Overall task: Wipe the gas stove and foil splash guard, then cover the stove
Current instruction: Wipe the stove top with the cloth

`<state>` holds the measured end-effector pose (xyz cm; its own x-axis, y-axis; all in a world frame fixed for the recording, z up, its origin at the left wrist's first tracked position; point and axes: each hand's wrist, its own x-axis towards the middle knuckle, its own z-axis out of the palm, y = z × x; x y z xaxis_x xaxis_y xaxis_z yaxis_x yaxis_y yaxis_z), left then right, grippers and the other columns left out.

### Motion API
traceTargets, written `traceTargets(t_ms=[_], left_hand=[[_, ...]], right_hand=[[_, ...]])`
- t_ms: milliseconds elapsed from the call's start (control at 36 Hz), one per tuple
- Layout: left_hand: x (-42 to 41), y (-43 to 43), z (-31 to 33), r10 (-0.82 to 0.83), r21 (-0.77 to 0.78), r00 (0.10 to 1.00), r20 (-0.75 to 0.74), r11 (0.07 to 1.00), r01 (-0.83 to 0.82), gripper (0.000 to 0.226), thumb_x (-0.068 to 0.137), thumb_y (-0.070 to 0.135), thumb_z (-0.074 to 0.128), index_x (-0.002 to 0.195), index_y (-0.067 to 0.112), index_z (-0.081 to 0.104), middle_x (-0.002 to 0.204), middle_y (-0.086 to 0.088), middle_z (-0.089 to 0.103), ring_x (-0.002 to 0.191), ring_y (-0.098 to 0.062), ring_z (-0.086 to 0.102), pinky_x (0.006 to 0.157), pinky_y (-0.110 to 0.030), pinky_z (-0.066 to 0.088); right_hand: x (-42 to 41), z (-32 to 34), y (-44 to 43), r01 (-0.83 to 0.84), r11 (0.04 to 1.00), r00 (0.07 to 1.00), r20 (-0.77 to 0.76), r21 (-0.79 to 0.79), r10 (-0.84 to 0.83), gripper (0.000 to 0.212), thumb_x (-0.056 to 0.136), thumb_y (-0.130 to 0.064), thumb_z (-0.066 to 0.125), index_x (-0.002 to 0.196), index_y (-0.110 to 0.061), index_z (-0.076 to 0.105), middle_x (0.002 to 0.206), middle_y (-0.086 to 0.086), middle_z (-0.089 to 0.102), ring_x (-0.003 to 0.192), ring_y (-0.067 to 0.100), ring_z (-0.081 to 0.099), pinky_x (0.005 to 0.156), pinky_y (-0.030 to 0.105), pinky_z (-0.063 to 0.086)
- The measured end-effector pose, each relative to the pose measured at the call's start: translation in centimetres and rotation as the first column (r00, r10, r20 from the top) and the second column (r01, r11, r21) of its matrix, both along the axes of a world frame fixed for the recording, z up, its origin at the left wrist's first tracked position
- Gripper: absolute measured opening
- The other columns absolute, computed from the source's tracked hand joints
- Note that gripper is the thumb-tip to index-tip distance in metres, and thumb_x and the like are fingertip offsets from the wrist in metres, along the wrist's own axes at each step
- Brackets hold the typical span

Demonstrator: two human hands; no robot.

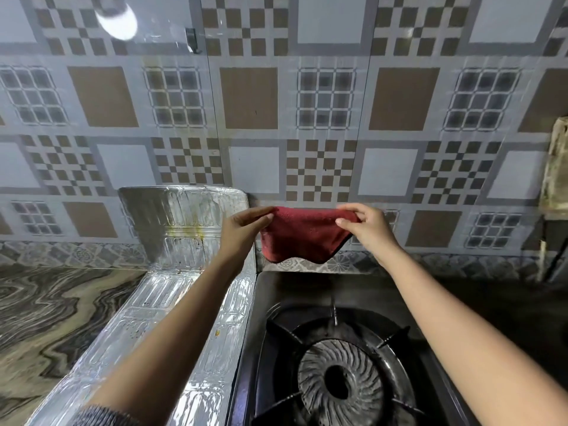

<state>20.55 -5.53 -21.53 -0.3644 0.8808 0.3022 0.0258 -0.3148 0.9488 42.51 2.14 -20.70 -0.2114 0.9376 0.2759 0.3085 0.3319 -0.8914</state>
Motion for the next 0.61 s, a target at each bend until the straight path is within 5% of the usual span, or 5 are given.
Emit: traceTargets(t_ms=[167,278,417,611], left_hand=[[-0.4,-3.4,-4.7,-0.047,-0.157,0.999,-0.001,0.987,0.046,0.019,0.078,-0.003,0.066,0.092,0.007,0.072,0.079,0.002,0.075,0.079,-0.009,0.069,0.086,-0.023,0.052],[-0.2,-5.7,-6.1,-0.067,-0.199,0.997,-0.028,0.978,0.06,0.024,0.078,-0.003,0.066,0.101,-0.002,0.069,0.09,-0.008,0.073,0.09,-0.018,0.067,0.092,-0.026,0.05],[0.6,-7.8,-6.6,-0.098,-0.232,0.993,-0.069,0.969,0.08,0.025,0.079,-0.009,0.062,0.104,-0.006,0.066,0.071,0.007,0.074,0.071,-0.002,0.068,0.071,-0.01,0.051],[1.5,-9.4,-6.9,-0.066,-0.264,0.992,-0.103,0.964,0.037,0.028,0.081,-0.014,0.057,0.108,-0.006,0.063,0.064,0.013,0.072,0.063,0.004,0.065,0.063,-0.006,0.049]], right_hand=[[1.4,-4.0,-2.5,-0.032,0.996,0.972,0.227,-0.086,0.051,0.02,0.078,-0.008,0.071,0.095,-0.017,0.07,0.102,0.001,0.068,0.102,0.02,0.06,0.095,0.034,0.045],[2.6,-4.2,-4.1,-0.067,0.991,0.952,0.289,-0.114,0.098,0.019,0.078,-0.011,0.072,0.096,-0.017,0.07,0.102,0.001,0.067,0.099,0.017,0.059,0.094,0.031,0.042],[3.5,-4.3,-5.2,-0.107,0.988,0.907,0.397,-0.108,0.142,0.017,0.076,-0.015,0.074,0.087,-0.027,0.068,0.11,0.001,0.066,0.109,0.019,0.056,0.1,0.034,0.037],[4.4,-3.9,-5.7,-0.201,0.967,0.85,0.462,-0.157,0.252,0.017,0.081,-0.016,0.07,0.097,-0.019,0.071,0.112,0.0,0.066,0.108,0.014,0.056,0.099,0.029,0.037]])
